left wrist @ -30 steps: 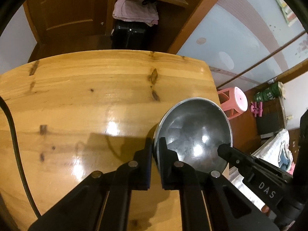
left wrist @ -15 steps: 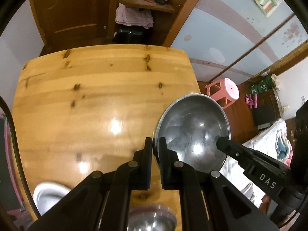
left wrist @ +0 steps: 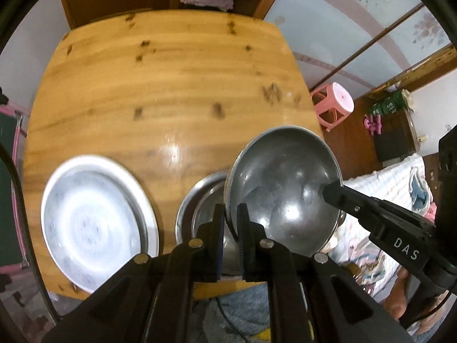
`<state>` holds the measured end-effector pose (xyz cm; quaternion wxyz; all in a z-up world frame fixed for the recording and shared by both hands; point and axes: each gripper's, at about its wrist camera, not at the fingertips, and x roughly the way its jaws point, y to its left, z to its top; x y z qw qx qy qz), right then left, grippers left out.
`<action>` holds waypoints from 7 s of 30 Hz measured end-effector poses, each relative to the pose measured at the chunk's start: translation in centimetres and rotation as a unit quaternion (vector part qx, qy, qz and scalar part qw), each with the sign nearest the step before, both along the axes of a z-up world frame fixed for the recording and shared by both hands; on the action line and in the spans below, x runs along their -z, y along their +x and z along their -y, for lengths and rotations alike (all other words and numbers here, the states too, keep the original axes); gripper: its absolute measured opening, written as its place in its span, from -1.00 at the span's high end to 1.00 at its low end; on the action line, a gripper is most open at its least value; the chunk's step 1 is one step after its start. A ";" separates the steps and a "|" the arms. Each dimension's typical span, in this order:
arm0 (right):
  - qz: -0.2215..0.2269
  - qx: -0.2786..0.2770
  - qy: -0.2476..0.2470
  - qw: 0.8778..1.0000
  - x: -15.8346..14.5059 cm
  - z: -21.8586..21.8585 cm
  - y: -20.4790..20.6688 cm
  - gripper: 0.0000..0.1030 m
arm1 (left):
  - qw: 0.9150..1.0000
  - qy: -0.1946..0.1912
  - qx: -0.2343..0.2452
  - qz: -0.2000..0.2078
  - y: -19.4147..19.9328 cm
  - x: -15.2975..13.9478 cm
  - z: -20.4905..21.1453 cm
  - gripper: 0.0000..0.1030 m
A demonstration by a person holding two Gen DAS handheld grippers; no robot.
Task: Organize plates and bowls
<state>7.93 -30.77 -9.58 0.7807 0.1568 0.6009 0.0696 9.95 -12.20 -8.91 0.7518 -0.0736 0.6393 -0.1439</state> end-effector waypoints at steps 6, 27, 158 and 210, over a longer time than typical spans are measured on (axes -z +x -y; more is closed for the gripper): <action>-0.012 -0.004 -0.007 1.000 2.7 -1.2 -2.3 0.87 | 1.000 0.003 -0.002 -0.008 -1.4 2.1 -0.7 0.88; -0.030 -0.010 -0.033 0.999 7.0 -2.2 -3.3 0.87 | 1.000 0.003 -0.002 -0.031 -2.4 6.9 -0.7 0.88; -0.025 -0.026 0.016 0.999 10.9 -1.5 -3.7 0.29 | 0.994 -0.090 0.061 0.009 -0.7 10.2 -2.1 -0.23; -0.104 -0.092 0.010 0.990 7.4 -4.6 -1.3 0.46 | 0.995 -0.037 0.076 -0.044 -1.3 6.3 -5.5 0.24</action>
